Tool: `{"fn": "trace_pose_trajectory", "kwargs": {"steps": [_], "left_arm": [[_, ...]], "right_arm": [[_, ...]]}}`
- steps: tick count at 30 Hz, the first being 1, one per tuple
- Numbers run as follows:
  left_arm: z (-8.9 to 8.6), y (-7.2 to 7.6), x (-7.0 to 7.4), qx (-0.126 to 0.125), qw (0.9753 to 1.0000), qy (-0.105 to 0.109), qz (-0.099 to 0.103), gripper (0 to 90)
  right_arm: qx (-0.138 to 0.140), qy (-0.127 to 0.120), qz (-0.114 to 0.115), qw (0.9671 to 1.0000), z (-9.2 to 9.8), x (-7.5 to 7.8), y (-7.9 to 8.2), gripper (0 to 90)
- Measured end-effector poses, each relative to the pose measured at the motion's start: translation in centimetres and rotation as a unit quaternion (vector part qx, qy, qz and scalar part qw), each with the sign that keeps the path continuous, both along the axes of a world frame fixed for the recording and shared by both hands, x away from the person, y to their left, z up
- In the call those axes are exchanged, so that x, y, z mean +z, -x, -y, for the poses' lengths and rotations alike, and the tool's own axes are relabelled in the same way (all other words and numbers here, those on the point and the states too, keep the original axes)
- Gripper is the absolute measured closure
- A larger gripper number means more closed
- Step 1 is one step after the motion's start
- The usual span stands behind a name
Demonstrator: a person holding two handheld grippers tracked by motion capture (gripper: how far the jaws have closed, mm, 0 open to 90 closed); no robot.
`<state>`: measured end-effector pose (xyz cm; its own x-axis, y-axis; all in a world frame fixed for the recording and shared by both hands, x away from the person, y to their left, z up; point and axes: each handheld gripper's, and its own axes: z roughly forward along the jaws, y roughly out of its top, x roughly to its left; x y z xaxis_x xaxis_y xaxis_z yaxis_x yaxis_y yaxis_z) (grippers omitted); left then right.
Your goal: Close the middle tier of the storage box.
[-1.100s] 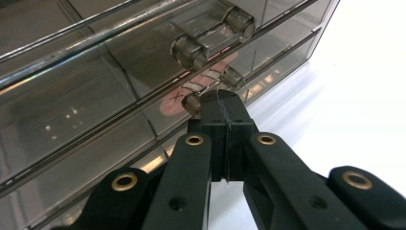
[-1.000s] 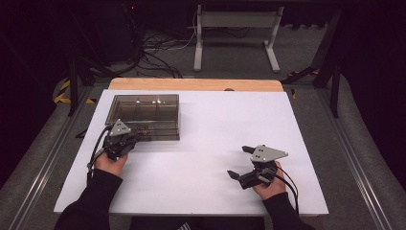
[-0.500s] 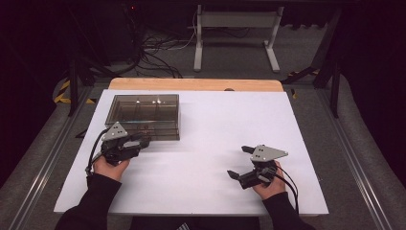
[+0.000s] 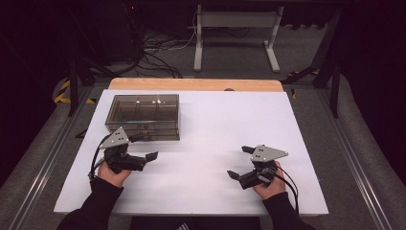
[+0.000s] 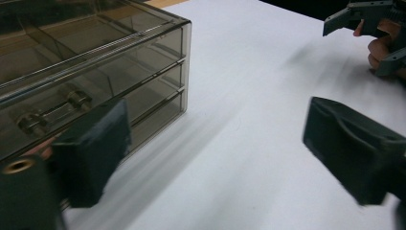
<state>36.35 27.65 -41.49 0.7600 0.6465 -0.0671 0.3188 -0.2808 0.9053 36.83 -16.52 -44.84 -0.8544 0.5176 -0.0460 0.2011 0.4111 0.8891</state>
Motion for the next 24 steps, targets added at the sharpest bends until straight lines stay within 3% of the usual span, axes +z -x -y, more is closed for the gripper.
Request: {"fn": "trace_pose_trajectory", "kwargs": {"steps": [7,13,19,24], "left_arm": [[1.0,0.3,-0.5,-0.019,0.9997,0.007,0.014,0.3],[2.0,0.6,-1.2,-0.034,0.9993,0.010,0.012,0.2],[3.0,0.5,-2.3,-0.047,0.9987,0.017,-0.004,0.2],[3.8,0.4,-3.2,-0.056,0.9984,0.007,-0.004,0.2]], "right_arm": [[0.000,-0.001,-0.001,1.0000,0.0,0.0,0.0,0.0],[0.000,-0.002,0.000,1.0000,0.0,0.0,0.0,0.0],[0.001,-0.002,0.000,1.0000,0.0,0.0,0.0,0.0],[0.002,-0.003,0.001,1.0000,0.1,0.0,0.1,0.0]]}}
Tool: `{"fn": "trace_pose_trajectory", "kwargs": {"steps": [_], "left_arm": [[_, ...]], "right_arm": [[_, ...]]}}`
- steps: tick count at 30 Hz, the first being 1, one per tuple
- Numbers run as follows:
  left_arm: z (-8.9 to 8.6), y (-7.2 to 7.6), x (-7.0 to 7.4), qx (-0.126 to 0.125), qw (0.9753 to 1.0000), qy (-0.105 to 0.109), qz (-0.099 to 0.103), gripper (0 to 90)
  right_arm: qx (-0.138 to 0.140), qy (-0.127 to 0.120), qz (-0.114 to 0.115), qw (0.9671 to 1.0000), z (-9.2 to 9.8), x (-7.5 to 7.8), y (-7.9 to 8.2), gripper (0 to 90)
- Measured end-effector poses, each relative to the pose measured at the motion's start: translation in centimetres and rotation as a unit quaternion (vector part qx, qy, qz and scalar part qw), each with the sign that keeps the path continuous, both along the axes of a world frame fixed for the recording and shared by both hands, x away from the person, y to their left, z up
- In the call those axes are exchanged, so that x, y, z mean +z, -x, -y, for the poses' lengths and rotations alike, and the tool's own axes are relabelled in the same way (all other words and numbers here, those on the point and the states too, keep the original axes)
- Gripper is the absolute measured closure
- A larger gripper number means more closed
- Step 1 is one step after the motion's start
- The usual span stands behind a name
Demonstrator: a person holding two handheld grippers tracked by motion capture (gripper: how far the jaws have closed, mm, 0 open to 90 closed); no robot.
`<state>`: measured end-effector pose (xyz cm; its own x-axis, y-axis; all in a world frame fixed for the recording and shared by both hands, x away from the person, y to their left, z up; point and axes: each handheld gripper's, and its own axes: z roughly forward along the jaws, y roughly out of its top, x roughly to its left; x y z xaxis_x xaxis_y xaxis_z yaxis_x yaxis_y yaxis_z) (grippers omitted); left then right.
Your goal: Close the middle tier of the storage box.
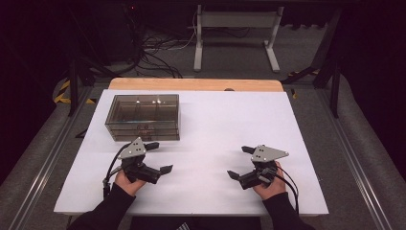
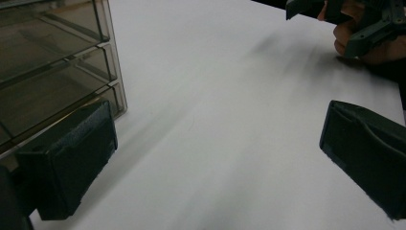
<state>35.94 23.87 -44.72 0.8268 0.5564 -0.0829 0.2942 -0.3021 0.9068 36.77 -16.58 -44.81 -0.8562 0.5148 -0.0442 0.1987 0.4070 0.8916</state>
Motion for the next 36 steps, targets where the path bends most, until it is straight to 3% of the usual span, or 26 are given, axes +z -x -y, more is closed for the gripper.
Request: {"fn": "trace_pose_trajectory", "kwargs": {"steps": [8,15,21,36], "left_arm": [[1.0,0.1,-0.8,-0.015,0.9996,-0.021,-0.008,0.0],[0.8,0.4,-1.3,0.003,0.9999,-0.010,-0.003,0.0],[1.0,0.3,-1.5,0.000,0.9997,-0.026,0.002,0.0],[0.9,0.3,-1.5,0.001,0.9998,-0.020,0.002,0.0]], "right_arm": [[0.001,0.001,0.000,1.0000,0.0,0.0,0.0,0.0],[0.003,0.001,0.002,1.0000,0.0,0.0,0.1,0.0],[0.002,0.000,0.002,1.0000,0.0,0.0,0.1,0.0],[0.003,0.001,0.004,1.0000,-0.1,0.0,0.1,0.0]]}}
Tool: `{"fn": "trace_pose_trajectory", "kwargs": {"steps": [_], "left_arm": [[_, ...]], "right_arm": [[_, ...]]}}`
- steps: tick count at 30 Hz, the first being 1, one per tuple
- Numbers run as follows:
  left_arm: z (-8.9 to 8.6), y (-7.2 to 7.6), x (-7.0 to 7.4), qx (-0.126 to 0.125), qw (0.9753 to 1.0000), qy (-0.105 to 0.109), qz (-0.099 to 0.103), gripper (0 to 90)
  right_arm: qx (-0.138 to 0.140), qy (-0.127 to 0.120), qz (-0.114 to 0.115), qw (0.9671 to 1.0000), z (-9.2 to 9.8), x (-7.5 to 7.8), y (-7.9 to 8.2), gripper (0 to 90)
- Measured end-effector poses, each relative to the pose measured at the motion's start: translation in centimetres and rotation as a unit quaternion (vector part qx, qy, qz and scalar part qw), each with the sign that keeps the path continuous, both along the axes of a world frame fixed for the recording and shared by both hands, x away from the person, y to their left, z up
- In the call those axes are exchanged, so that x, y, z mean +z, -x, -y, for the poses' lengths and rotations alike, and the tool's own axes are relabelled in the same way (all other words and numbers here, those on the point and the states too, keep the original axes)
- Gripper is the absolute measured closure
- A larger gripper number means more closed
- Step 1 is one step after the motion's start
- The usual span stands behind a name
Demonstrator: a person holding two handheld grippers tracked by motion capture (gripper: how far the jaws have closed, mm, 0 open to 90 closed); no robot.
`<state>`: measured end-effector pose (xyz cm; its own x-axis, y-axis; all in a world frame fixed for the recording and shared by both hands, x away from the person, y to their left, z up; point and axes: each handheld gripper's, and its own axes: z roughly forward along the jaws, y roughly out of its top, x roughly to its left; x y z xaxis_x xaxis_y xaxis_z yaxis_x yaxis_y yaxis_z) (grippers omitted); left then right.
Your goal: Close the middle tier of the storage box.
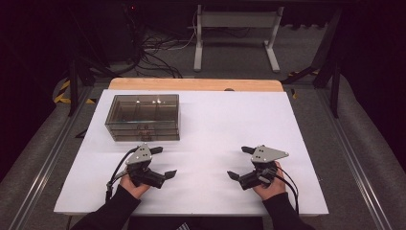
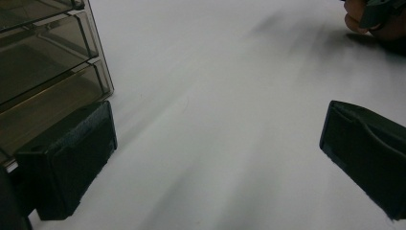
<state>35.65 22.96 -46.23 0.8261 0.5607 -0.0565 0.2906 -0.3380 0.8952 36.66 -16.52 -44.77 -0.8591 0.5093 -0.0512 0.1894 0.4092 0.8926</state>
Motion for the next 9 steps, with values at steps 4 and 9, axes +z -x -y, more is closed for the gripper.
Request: {"fn": "trace_pose_trajectory", "kwargs": {"steps": [4,9], "left_arm": [[-0.02,0.01,0.01,0.000,1.0000,0.002,-0.002,0.1],[-0.07,-0.03,0.03,0.000,1.0000,0.004,-0.001,0.0]], "right_arm": [[0.000,-0.001,0.000,1.0000,0.02,0.01,0.01,0.0],[0.000,0.000,0.000,1.0000,0.00,0.01,0.01,0.0]]}}
